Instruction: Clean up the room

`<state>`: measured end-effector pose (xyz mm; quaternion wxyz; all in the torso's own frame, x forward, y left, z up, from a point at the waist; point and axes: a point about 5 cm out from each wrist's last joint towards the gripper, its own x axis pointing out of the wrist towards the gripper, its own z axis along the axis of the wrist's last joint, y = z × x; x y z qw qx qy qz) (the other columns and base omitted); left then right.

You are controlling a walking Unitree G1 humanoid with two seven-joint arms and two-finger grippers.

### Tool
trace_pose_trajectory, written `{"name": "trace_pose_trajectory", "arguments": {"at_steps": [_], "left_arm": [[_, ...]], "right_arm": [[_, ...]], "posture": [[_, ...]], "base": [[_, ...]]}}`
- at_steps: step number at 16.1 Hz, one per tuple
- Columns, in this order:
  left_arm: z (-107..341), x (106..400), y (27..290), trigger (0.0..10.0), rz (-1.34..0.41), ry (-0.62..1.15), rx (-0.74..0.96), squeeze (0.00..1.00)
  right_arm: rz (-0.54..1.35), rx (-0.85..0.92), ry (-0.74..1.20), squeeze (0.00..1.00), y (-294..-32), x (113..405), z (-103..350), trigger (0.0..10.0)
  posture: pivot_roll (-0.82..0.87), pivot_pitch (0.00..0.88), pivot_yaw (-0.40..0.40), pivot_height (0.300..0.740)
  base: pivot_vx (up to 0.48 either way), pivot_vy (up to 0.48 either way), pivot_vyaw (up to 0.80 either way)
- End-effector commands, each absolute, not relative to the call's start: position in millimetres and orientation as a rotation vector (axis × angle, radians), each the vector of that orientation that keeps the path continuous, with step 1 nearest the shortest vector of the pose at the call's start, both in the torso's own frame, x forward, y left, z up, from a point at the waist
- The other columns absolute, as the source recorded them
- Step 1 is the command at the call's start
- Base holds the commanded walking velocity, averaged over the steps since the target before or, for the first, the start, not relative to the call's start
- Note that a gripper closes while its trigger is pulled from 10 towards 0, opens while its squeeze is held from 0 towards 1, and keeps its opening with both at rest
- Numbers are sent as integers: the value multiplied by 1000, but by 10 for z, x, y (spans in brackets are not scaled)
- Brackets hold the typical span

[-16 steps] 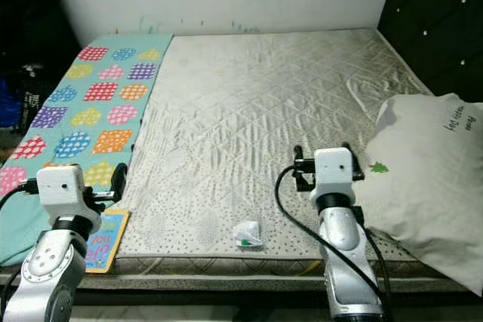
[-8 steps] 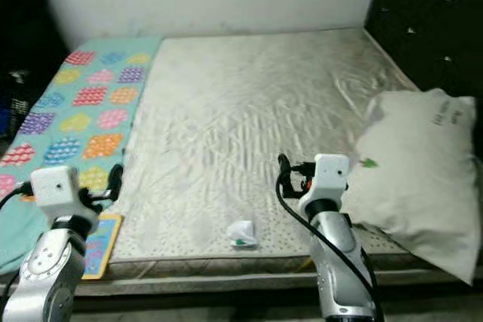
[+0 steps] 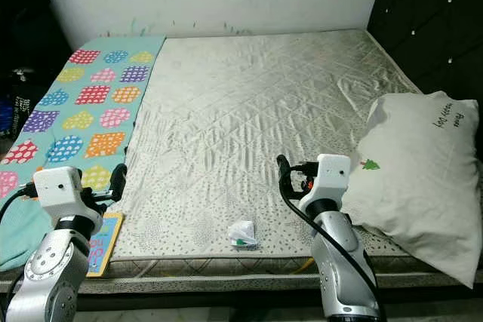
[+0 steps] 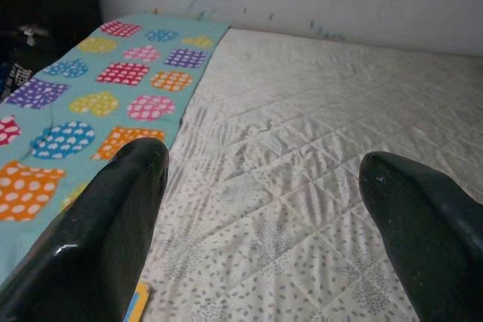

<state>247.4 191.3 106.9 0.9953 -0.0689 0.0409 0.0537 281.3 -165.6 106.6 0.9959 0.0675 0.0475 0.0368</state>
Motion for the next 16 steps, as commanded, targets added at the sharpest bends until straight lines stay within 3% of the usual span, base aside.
{"name": "trace_pose_trajectory", "arguments": {"at_steps": [1,7,16], "left_arm": [[1046,2472,1939,10000,119,97,-137,0],[1047,2482,1933,10000,117,98,-138,0],[1065,2486,1946,10000,121,96,-135,0]], "right_arm": [[83,129,68,0,-1636,2833,1144,10000],[64,112,80,0,-1664,2841,1122,10000],[77,110,74,0,-1638,2827,1130,10000]], "posture": [[-94,13,47,740],[-92,20,44,740],[-90,38,48,730]], "base": [[0,0,0],[0,0,-781],[0,0,0]]}}
